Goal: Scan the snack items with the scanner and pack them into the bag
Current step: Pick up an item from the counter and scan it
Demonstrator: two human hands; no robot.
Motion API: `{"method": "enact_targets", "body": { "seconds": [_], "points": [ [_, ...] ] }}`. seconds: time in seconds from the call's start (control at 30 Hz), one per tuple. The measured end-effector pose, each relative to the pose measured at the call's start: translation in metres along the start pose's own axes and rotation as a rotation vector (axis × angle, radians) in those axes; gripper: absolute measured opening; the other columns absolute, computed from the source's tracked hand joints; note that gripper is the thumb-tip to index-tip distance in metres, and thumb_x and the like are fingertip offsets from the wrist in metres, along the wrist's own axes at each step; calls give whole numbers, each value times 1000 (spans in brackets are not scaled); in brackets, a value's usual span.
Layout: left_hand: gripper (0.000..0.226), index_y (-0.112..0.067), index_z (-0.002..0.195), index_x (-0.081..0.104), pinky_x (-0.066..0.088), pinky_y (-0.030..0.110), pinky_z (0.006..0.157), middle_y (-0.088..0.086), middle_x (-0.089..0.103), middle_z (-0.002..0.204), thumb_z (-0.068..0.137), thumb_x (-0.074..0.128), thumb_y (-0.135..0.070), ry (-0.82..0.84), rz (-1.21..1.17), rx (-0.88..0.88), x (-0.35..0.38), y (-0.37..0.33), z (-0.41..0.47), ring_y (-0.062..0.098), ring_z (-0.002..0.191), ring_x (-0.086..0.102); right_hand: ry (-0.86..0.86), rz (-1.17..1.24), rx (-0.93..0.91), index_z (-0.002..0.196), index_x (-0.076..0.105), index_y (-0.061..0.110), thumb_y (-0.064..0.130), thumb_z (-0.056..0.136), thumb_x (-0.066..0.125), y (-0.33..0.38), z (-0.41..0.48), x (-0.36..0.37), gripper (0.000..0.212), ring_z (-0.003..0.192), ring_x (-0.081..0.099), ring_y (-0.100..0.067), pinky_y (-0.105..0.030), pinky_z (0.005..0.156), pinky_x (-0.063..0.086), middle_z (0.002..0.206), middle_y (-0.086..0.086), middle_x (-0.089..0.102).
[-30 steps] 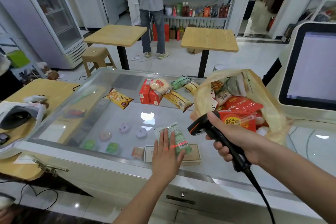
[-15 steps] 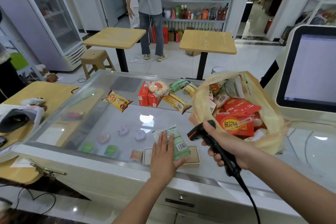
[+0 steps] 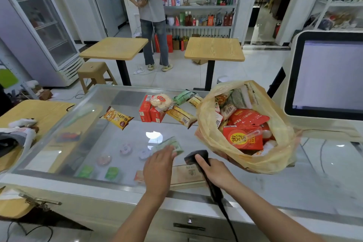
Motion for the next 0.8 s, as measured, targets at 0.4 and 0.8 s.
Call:
{"method": "enact_targets", "body": {
  "seconds": [0.4,0.8],
  "points": [
    [39,-7,114,67,49,26,92,3,67,115,100,42,-34,-310,-613,215,-62,-98,35,12,108,61,-222,509,-146,92,67,17,70,85,20,53,-46,-79,72,75,68,-17,-38,75,57,85,-5,70],
    [33,-15,125,58,42,33,100,5,54,134,94,50,-24,-7,-313,470,-22,-117,34,20,121,51,-705,-182,22,125,50,11,29,93,57,7,14,-177,37,106,57,-28,-38,79,49,119,-10,60]
  ]
}}
Point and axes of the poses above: each hand's wrist, its own z-axis towards the middle knuckle, its own x-axis out of the palm, y = z × x, the point moved 4 cm from there along z, towards the middle knuckle
